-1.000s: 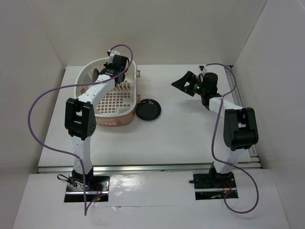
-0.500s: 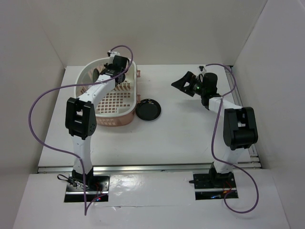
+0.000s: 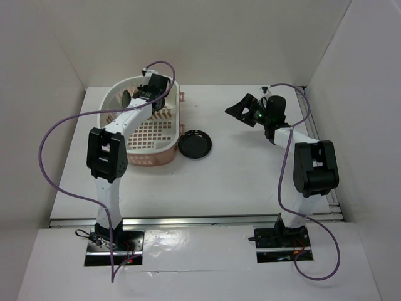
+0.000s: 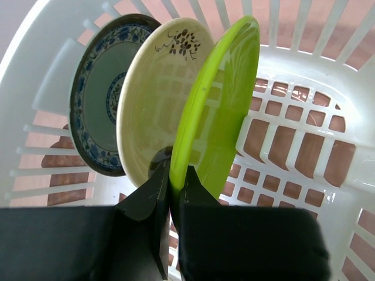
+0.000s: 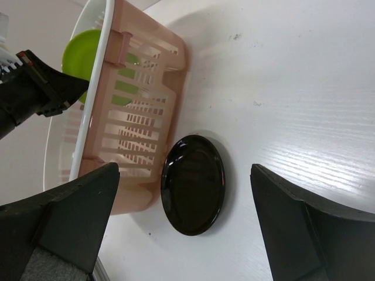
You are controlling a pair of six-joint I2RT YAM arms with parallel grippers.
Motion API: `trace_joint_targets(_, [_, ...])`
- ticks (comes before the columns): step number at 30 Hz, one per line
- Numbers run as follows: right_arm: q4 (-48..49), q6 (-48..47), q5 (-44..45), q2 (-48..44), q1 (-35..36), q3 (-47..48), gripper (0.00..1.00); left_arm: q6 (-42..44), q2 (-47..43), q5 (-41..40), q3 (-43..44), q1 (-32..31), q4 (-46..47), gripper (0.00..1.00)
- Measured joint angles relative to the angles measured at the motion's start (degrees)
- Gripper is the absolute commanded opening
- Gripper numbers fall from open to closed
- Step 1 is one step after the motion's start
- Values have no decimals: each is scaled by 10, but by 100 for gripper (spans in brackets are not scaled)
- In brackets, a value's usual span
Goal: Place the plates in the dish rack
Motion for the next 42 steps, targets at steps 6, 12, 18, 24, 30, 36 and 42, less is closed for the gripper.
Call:
trace_joint_targets(6, [0, 3, 0, 0, 0, 0, 100, -7, 16, 10, 1, 0, -4, 11])
trace_joint_targets(12, [0, 4, -2, 0, 0, 0, 100, -10, 26, 16, 5, 0, -4, 26])
trace_joint_targets(18, [1, 4, -4, 0, 0, 0, 100, -18, 26, 21, 7, 0, -5, 56])
trace_joint_targets(24, [-1, 2, 1, 3, 0, 0, 100, -19, 26, 23, 12, 3, -3, 81])
trace_joint_targets(30, [-8, -21, 11, 41, 1, -7, 98, -18, 22, 40, 21, 5, -6, 100])
trace_joint_targets(36, [-18, -49, 14, 88, 19, -32, 94, -24, -41, 120, 39, 6, -29, 100])
trace_joint_targets(42, [-12, -58, -11, 135, 58, -12, 87, -61, -186, 242, 38, -4, -39, 100])
